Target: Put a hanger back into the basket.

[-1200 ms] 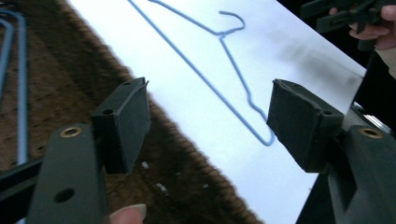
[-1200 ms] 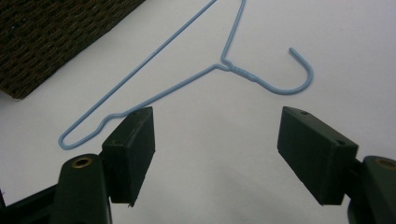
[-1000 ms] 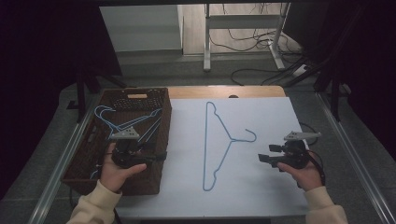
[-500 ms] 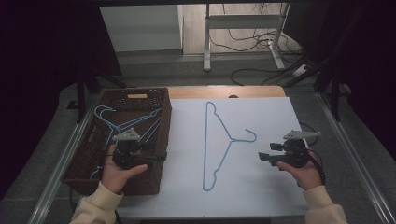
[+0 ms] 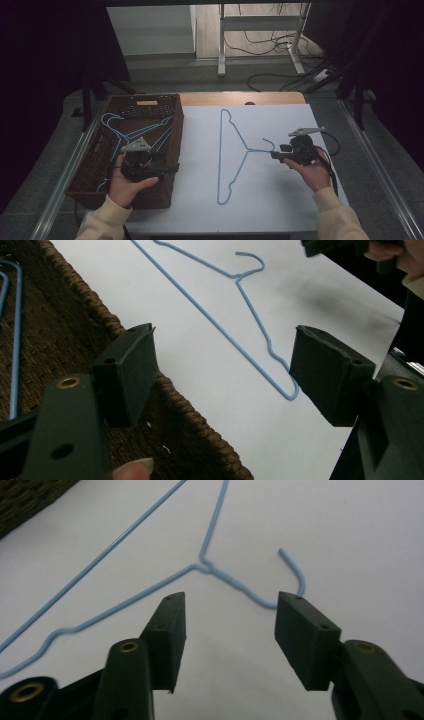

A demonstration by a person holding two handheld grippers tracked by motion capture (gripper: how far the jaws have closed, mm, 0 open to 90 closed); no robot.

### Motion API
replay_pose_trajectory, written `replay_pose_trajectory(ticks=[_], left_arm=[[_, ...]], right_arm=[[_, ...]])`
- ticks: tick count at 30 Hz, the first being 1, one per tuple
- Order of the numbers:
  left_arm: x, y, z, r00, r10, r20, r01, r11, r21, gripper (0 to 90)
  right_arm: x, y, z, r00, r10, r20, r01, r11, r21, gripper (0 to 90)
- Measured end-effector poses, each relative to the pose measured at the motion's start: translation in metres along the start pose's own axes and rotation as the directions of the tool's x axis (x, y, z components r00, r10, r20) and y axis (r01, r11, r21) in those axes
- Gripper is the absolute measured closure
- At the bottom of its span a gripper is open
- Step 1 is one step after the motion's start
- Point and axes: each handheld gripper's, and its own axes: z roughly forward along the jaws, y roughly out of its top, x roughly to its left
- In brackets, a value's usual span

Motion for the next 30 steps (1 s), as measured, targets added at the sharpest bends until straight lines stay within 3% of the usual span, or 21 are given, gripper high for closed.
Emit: replay_pose_trajectory(ticks=[4, 8, 11, 16, 20, 30], left_arm=[[0.0, 0.001, -0.001, 1.0, -0.002, 0.0, 0.002, 1.0, -0.002, 27.2], [0.0, 0.001, -0.001, 1.0, -0.002, 0.002, 0.002, 1.0, -0.001, 27.2], [0.001, 0.001, 0.0, 1.0, -0.002, 0.004, 0.002, 1.0, 0.004, 27.1], [0.001, 0.0, 0.0, 1.0, -0.005, 0.001, 0.005, 1.0, -0.003, 27.2], [0.0, 0.0, -0.001, 1.0, -0.002, 0.002, 0.002, 1.0, -0.005, 27.2], [-0.002, -0.001, 0.001, 0.9999, 0.005, 0.01, -0.005, 0.9999, 0.009, 27.2]], right_arm=[[-0.006, 0.012, 0.017, 0.9986, -0.031, 0.044, 0.029, 0.999, 0.041, 67.3], [-0.016, 0.022, 0.039, 0.9982, -0.018, 0.057, 0.013, 0.997, 0.08, 82.6], [-0.02, 0.027, 0.056, 0.9976, -0.03, 0.063, 0.022, 0.992, 0.124, 88.7], [-0.026, 0.028, 0.075, 0.9966, -0.035, 0.074, 0.021, 0.982, 0.186, 89.7], [-0.028, 0.026, 0.083, 0.9958, -0.036, 0.084, 0.018, 0.979, 0.205, 89.8], [-0.026, 0.019, 0.079, 0.9971, -0.045, 0.062, 0.027, 0.964, 0.264, 89.8]])
